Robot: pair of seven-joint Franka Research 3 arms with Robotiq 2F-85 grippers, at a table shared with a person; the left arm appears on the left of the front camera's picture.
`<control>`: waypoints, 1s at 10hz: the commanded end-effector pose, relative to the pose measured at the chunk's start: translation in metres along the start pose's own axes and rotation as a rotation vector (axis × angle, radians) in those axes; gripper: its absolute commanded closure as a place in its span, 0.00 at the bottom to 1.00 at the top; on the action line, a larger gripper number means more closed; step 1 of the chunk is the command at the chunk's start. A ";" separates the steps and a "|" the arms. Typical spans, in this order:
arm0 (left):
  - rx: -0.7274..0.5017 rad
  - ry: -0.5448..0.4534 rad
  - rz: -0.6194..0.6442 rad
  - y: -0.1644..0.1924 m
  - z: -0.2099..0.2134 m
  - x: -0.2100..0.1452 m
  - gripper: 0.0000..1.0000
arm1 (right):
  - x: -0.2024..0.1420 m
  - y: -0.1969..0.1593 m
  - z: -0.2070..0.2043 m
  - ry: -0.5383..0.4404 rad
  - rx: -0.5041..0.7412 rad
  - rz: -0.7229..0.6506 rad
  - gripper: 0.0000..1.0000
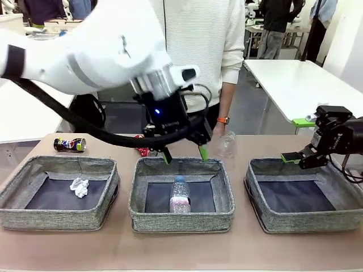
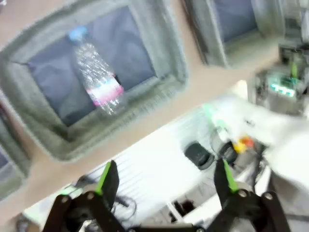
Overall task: Sort the waste into the appropriate baskets.
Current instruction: Place the picked waste into the Fabric basket indicated by the person.
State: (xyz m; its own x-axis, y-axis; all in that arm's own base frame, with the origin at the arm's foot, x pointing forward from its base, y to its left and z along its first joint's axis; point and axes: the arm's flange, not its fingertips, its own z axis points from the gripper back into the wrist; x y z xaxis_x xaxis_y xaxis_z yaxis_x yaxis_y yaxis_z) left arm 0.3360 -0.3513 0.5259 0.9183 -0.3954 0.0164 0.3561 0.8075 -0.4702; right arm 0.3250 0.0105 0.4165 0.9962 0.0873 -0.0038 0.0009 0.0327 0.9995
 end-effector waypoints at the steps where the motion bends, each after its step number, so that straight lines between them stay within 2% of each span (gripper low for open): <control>1: -0.184 0.054 -0.094 0.067 0.051 -0.049 0.00 | 0.002 0.001 -0.002 -0.004 0.018 0.032 0.00; 2: -0.327 -0.057 -0.083 0.102 0.073 -0.075 0.00 | 0.002 0.001 -0.002 -0.004 0.018 0.032 0.00; 3: -0.410 -0.158 -0.028 0.130 0.087 -0.096 0.00 | 0.002 0.001 -0.002 -0.004 0.018 0.032 0.00; 5: -0.558 -0.349 0.206 0.189 0.104 -0.132 0.00 | 0.002 0.001 -0.002 -0.004 0.018 0.032 0.00; 6: -0.701 -0.457 0.308 0.225 0.107 -0.154 0.00 | 0.002 0.001 -0.002 -0.004 0.018 0.032 0.00; 7: -0.778 -0.549 0.387 0.254 0.108 -0.174 0.00 | 0.002 0.001 -0.002 -0.004 0.018 0.032 0.00; 9: -0.914 -0.627 0.411 0.295 0.099 -0.202 0.00 | 0.002 0.001 -0.002 -0.004 0.018 0.032 0.00; 10: -0.952 -0.606 0.401 0.310 0.089 -0.208 0.00 | 0.002 0.001 -0.002 -0.004 0.018 0.032 0.00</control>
State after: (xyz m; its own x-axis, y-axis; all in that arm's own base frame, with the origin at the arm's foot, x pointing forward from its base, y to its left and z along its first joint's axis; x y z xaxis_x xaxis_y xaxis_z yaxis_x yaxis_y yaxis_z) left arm 0.3225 0.0541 0.5105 0.9432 0.3317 -0.0195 -0.0619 0.1179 -0.9911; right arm 0.3250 0.0107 0.4162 0.9961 0.0881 -0.0043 0.0014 0.0329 0.9995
